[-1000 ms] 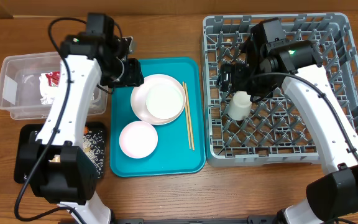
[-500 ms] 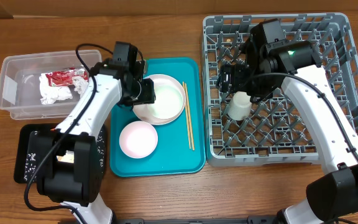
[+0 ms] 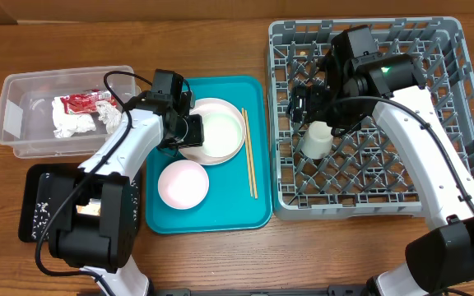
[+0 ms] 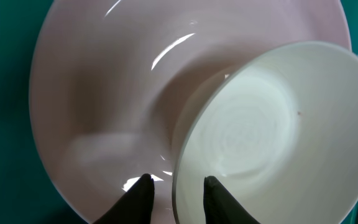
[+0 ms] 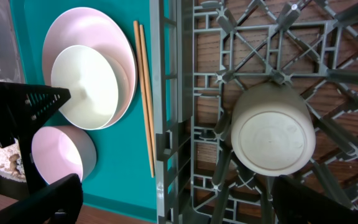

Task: Sort waste into correct bins and load items into the dishwasher
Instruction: 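Reach the left gripper to the white bowl on the teal tray and grasp its rim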

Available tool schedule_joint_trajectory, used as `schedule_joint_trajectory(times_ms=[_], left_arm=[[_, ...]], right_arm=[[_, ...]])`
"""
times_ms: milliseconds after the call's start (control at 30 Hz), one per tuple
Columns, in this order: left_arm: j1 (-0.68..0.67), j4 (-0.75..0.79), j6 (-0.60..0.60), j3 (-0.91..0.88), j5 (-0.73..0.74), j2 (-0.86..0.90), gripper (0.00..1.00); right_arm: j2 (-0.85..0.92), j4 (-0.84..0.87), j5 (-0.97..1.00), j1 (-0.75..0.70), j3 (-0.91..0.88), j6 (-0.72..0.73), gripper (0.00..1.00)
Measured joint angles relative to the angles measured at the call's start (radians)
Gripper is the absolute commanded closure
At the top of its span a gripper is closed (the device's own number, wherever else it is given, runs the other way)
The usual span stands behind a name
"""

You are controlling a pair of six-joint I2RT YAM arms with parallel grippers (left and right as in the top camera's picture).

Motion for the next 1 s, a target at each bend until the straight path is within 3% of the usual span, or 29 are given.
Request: schedule_joint_trajectory(times_ms=[33, 367, 700, 800, 1000], left_arm=[[0.000, 0.003, -0.002, 0.000, 0.000, 0.000, 0.96], [0.000, -0.012, -0.013, 0.012, -0.008, 0.000, 0.96], [-0.002, -0.269, -0.013, 0.274, -0.013, -0.018, 0.96], [-0.014, -0.314, -0.013, 0.329, -0.001, -0.036, 0.96], [-0.077, -0.321, -0.013, 0.348, 0.014, -0.047, 0.96]], right_arm=[[0.000, 0.000, 0.000, 0.000, 0.000, 0.000, 0.00], [0.000, -0.009, 0.000, 0.000, 0.000, 0.000, 0.00], [0.000, -0.006, 0.000, 0.000, -0.001, 0.000, 0.00], [0.000, -0.006, -0.001, 0.002, -0.001, 0.001, 0.11], [0.000, 0.019, -0.002, 0.047, -0.002, 0.014, 0.13]])
